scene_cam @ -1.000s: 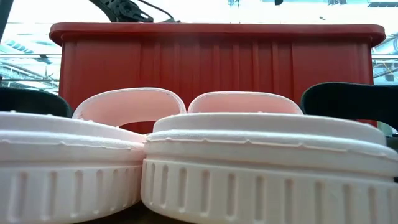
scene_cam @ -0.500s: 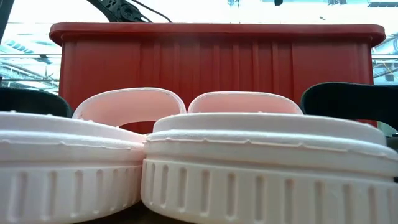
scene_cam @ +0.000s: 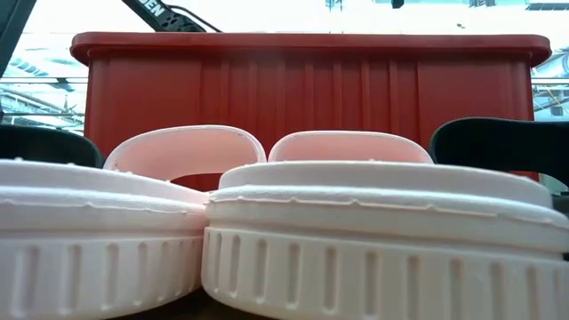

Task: Pick and place slides into bin
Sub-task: Put the black slide into the red bin

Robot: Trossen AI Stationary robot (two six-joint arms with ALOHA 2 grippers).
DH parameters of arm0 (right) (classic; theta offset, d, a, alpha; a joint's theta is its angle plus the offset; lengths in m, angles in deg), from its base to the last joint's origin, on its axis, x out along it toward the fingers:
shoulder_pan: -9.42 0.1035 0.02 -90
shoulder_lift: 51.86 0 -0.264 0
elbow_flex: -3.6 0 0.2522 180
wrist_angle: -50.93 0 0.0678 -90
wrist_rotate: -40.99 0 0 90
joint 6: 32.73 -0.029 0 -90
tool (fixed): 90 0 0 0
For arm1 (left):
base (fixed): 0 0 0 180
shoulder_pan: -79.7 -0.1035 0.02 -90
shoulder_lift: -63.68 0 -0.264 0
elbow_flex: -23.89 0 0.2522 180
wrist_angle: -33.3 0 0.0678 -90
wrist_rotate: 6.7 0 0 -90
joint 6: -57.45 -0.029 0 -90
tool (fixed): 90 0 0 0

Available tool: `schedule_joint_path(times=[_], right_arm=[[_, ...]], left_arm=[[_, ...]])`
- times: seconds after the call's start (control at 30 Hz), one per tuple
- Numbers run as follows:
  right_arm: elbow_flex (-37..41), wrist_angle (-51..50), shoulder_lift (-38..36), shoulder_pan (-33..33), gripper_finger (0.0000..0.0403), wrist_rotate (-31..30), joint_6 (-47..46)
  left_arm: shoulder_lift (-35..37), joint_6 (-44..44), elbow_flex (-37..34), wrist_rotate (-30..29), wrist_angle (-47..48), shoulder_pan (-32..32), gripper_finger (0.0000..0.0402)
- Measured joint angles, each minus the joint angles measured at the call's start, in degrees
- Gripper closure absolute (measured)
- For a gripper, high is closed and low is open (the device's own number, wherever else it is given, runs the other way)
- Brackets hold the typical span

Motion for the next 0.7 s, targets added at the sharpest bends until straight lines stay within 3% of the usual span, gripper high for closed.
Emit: schedule_joint_path(times=[0.17, 0.33, 0.7], right_arm=[[0.0, 0.0, 0.0, 1.1, 0.0273, 0.0, 0.5], [0.0, -0.1, 0.4, 1.6, 0.0273, -0.1, 0.6], [0.0, 0.0, 2.5, 1.9, 0.0273, 0.0, 0.3]], left_arm=[[0.0, 0.0, 0.1, -2.2, 2.5, 0.0, 0.0192], [-0.1, 0.2, -0.1, -10.4, 6.3, -0.3, 0.0192], [-0.1, 4.7, 0.0, -11.9, 10.9, -1.8, 0.0192]])
